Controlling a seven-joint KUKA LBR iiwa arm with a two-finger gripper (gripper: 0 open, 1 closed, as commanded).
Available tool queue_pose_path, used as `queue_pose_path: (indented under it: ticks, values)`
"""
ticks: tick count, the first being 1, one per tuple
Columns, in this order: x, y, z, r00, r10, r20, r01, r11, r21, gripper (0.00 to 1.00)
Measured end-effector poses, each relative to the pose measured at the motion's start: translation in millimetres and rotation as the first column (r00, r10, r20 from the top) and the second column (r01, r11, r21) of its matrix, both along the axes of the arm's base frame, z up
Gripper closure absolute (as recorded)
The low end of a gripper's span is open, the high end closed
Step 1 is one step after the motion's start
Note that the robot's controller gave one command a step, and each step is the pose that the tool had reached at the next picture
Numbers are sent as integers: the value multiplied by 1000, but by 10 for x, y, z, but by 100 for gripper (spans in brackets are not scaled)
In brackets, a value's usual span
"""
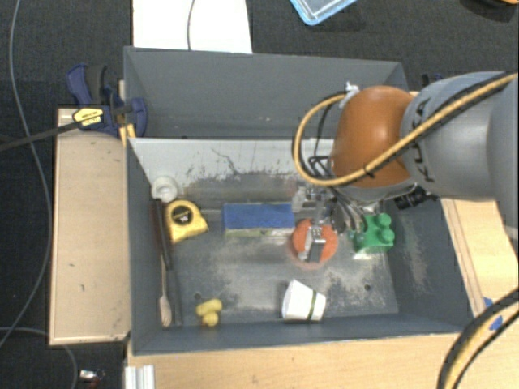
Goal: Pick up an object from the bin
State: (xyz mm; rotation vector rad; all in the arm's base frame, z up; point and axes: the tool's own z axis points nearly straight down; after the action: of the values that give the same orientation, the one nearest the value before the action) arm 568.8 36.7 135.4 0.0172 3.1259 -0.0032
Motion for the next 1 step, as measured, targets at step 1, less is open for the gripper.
queue_pose_path:
  ticks: [1]
  values:
    - [-114,-270,-306,990,-142,2,142,990,4,0]
